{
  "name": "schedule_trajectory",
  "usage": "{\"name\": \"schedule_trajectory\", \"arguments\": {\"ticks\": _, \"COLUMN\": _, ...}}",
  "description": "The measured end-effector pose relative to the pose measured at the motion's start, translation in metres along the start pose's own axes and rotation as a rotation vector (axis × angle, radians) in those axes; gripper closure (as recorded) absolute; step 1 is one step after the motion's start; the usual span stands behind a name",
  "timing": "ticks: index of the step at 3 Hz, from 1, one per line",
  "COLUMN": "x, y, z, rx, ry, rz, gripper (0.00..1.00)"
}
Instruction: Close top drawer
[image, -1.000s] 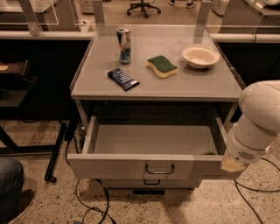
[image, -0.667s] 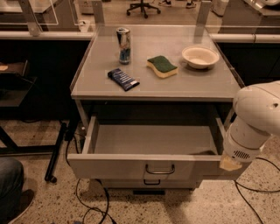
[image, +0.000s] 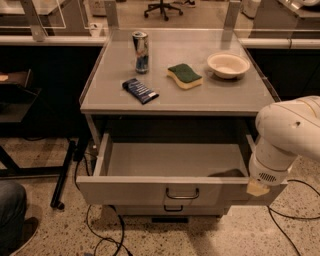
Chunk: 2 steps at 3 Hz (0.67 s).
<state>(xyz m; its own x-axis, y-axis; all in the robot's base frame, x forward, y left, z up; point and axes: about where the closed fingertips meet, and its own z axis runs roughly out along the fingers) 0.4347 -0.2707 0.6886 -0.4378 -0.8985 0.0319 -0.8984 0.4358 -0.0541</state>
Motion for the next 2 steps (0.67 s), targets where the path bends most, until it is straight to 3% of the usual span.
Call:
{"name": "schedule_trajectory", "arguments": {"ticks": 1, "x": -0.001, "y": -0.003, "z": -0.003, "rx": 0.006, "ry": -0.002, "rz": 0.002, "gripper": 1.0}}
{"name": "schedule_trajectory", "arguments": {"ticks": 2, "x": -0.013, "y": -0.03, "z": -0.016, "rx": 0.076, "ry": -0.019, "rz": 0.021, "gripper": 1.0}}
